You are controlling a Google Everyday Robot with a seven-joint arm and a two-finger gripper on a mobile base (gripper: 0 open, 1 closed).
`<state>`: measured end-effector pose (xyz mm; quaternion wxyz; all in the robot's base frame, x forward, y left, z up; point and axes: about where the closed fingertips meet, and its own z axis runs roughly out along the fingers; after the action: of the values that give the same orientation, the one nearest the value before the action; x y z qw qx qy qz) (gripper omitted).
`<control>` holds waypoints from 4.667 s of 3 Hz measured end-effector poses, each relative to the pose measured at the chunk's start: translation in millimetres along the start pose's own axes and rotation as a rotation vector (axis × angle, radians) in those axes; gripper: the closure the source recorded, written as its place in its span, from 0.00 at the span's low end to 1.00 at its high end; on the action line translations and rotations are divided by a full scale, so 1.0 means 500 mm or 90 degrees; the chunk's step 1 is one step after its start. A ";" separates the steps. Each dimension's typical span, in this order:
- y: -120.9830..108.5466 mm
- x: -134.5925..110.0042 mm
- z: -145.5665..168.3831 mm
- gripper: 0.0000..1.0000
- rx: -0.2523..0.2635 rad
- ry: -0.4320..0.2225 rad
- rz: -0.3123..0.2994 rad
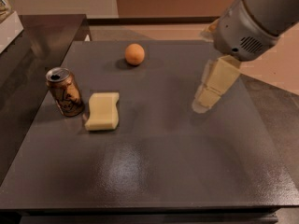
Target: Pick orange can
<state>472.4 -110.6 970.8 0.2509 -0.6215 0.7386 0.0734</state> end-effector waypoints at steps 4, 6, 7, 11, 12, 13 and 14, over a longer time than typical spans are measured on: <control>0.036 -0.351 0.236 0.00 -0.072 -0.138 -0.103; 0.048 -0.428 0.320 0.00 -0.098 -0.147 -0.110; 0.049 -0.448 0.351 0.00 -0.110 -0.143 -0.106; 0.075 -0.505 0.401 0.41 -0.165 -0.140 -0.108; 0.074 -0.511 0.388 0.64 -0.167 -0.148 -0.111; 0.063 -0.525 0.353 0.87 -0.160 -0.157 -0.120; 0.031 -0.532 0.297 1.00 -0.149 -0.156 -0.126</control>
Offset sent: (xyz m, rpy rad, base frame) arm 0.0429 0.1741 -0.0164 0.1772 -0.0646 0.1849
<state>526.2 189.8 962.2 0.2708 -0.7026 0.6239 0.2089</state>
